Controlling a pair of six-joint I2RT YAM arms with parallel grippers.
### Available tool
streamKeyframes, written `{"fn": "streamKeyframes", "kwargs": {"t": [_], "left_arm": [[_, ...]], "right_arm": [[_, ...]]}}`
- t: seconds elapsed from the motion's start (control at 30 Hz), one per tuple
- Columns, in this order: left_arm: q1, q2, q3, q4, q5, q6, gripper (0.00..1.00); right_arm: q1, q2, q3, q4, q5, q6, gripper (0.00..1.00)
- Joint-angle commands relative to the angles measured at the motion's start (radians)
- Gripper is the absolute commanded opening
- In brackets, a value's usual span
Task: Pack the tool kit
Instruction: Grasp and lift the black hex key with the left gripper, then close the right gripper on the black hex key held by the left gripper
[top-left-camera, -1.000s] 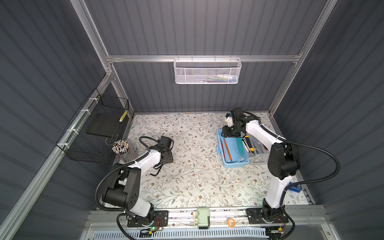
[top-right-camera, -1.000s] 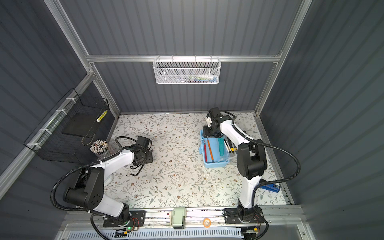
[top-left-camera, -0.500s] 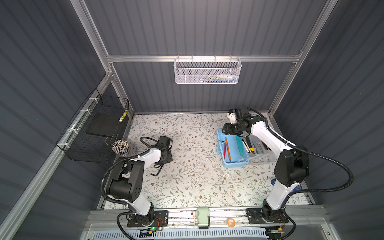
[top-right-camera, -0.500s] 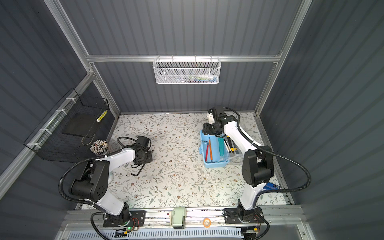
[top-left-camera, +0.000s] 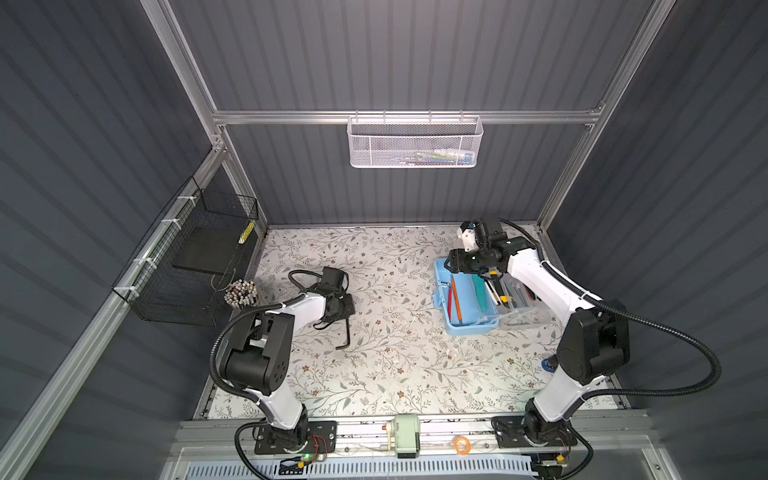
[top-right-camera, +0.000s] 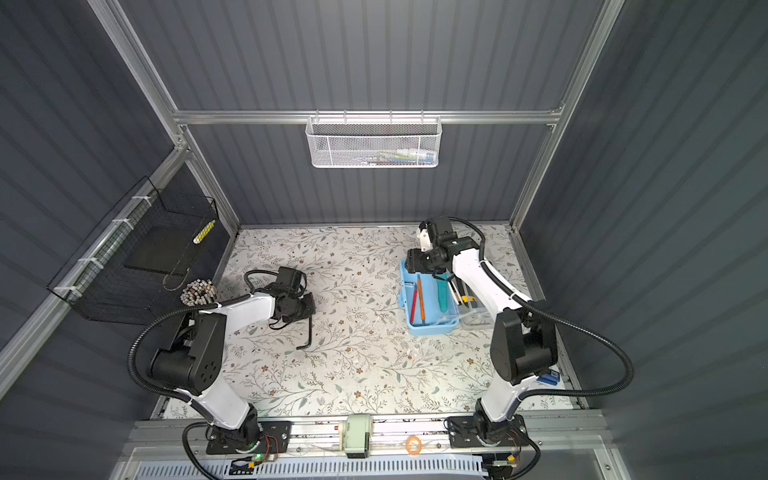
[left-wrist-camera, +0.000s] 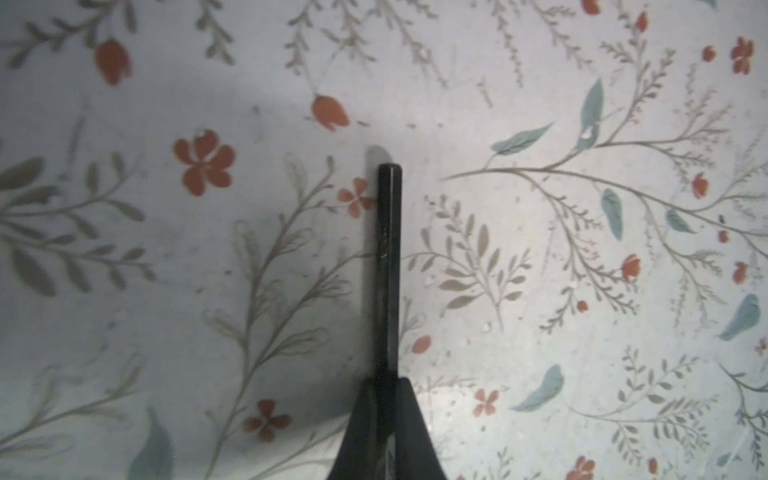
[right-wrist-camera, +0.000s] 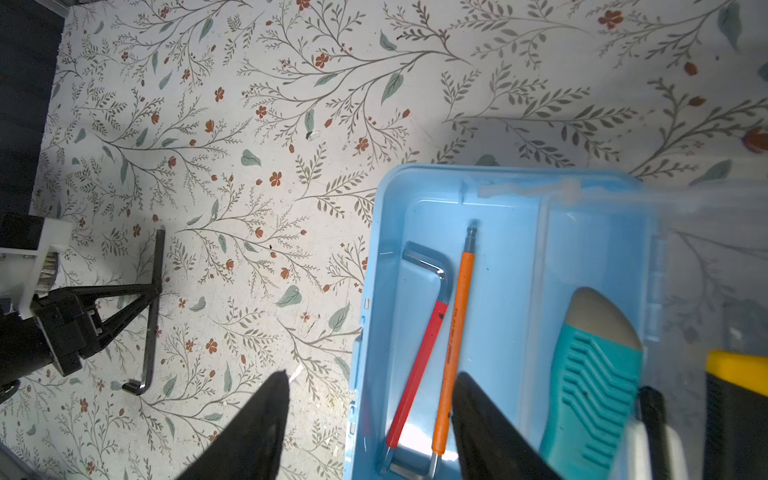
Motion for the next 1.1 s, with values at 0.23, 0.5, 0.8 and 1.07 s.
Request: {"fn": "streamKeyframes", "kwargs": {"t": [0.23,0.5,0.8,1.07], "left_arm": [[-0.16,0.153,0.108,-0.002,0.089,-0.139,0.02],[-0.163,0.136,0.102,0.142,0.119,-0.252,0.0],[-0.174,0.058,0.115,0.213,0.161,-0.295,0.0],[-0.174,0.029,0.135,0.315,0.213,-0.366,0.0]], "right_arm": [[0.001,-0.052,-0.07,0.033,-0.025,0.033,0.64],[0.033,-0.099,-0.152,0.094,-0.076,0.093,0.62],[0.122,-0.065,-0.172,0.172,-0.108,0.161,0.6],[0.212,0.001,-0.167,0.214,-0.167,0.196,0.58]]}}
